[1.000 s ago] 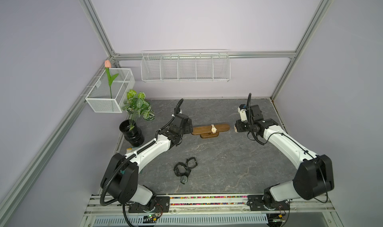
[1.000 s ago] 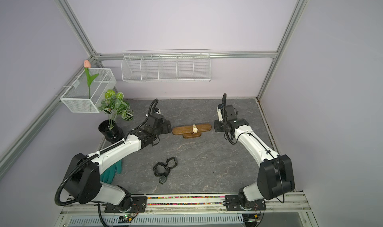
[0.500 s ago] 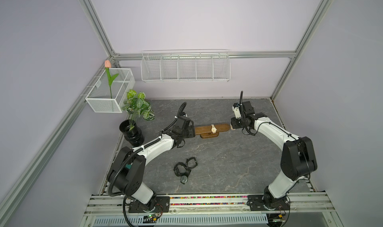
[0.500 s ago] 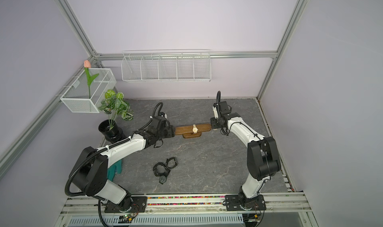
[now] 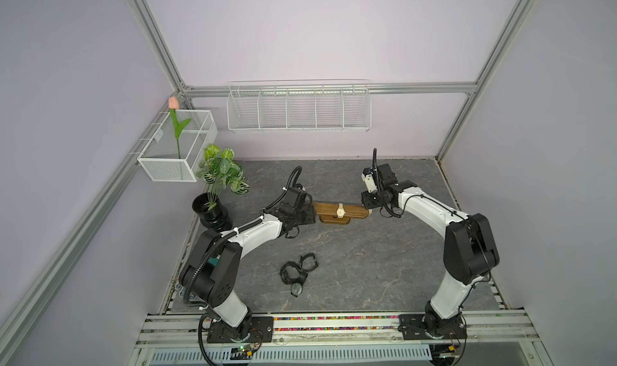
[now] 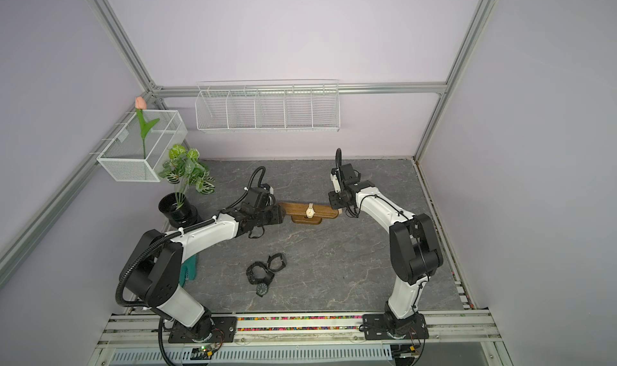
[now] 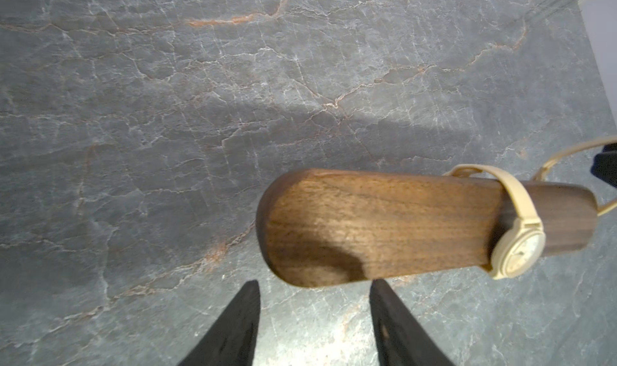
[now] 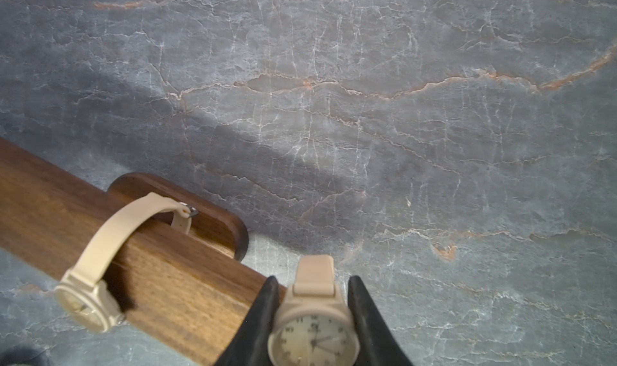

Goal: Place watch on stand
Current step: Place the watch on the stand.

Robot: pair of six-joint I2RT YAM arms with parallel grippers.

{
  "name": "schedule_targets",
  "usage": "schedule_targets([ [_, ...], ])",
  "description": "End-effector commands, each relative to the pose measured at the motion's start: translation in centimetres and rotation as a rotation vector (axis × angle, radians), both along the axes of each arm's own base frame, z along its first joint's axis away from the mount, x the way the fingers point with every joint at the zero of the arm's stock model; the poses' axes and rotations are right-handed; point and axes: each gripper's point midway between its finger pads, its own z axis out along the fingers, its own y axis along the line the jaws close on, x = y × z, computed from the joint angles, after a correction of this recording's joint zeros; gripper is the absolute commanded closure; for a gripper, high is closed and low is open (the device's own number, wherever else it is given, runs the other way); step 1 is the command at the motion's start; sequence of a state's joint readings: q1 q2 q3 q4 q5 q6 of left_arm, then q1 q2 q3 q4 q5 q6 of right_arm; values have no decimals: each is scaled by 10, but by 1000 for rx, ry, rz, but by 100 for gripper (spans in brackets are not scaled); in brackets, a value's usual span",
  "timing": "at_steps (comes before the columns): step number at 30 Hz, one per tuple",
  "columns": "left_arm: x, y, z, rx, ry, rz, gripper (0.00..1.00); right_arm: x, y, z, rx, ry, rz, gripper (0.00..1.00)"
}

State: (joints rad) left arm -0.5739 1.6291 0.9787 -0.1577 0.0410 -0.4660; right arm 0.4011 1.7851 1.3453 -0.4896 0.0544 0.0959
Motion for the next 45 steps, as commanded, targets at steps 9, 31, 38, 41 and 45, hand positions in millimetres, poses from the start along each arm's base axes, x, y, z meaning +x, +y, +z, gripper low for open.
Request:
schedule_targets([
  [9,18,14,41,-63,-123,6,15,-11,-16,3,-50,-3,-49,70],
  [31,45,-26,33,-211,-96,-202,39,-34,-21,1,1,18,-101,68],
  [38,34,-21,26,-221,-84,-190,41,-47,-30,1,-21,59,-146,68],
  [41,32,-19,25,-222,-84,-185,41,-53,-33,1,-30,68,-155,66],
  [45,29,-22,25,-243,-83,-196,41,-60,-22,2,17,84,-116,66],
])
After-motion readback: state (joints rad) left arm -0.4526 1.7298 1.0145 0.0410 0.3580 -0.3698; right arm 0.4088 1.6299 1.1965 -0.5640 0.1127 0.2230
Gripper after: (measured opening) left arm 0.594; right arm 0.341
